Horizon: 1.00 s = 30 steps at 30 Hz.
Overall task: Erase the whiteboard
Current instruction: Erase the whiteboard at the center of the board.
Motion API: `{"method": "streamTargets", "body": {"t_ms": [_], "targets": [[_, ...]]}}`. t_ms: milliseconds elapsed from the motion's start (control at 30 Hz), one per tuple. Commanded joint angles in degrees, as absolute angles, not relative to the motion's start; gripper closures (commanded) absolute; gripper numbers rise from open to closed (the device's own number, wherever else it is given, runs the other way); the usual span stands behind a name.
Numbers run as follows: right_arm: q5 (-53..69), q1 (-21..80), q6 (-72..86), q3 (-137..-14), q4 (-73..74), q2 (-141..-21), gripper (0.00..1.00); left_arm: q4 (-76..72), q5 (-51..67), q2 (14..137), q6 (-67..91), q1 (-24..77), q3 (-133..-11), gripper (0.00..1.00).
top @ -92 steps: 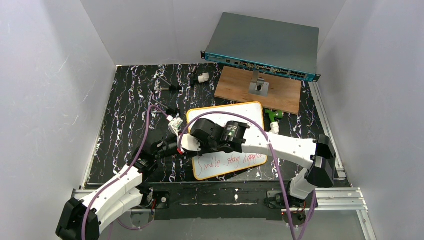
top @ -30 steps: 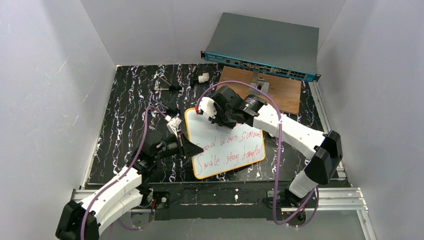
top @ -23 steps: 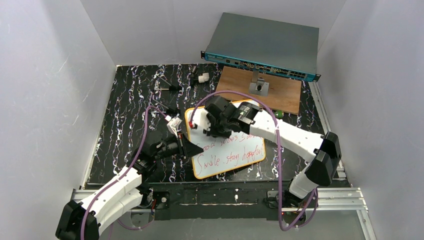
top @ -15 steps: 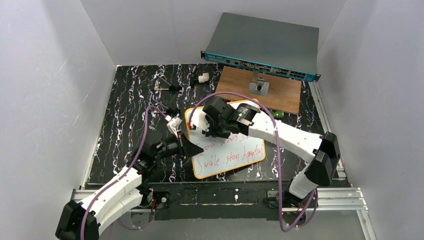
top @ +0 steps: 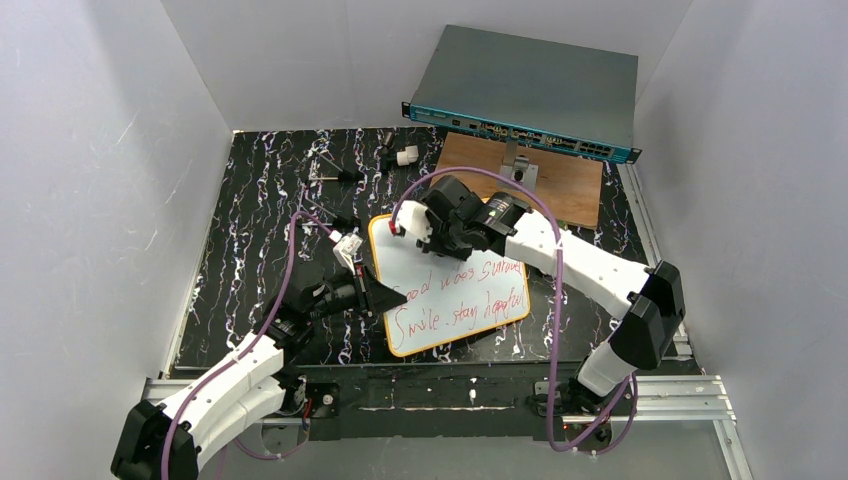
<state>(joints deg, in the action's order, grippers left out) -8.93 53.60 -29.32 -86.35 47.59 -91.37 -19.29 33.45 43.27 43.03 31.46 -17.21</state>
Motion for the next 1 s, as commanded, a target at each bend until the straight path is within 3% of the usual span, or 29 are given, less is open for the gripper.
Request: {"method": "streamTargets", "body": {"t_ms": [0,467,800,967], "targets": [[2.6,57.7,-32.1,-85.0,51.0,-90.0,0.99,-29.8,38.6,42.0,40.1,32.1,-18.3,1.0],[-10.0,52.2,-27.4,-88.2,45.5,-91.8,0.99,-28.7,38.5,40.9,40.1,32.1,-18.1,1.0],[10.7,51.9,-29.1,-87.6,52.2,-89.5,0.99,-30.0,38.8,42.0,40.5,32.1,-18.1,1.0],[13.5,53.4,-30.4,-87.5,53.5,-89.5,0.99,-29.7,38.6,41.7,40.4,32.1,-18.1,1.0]]}}
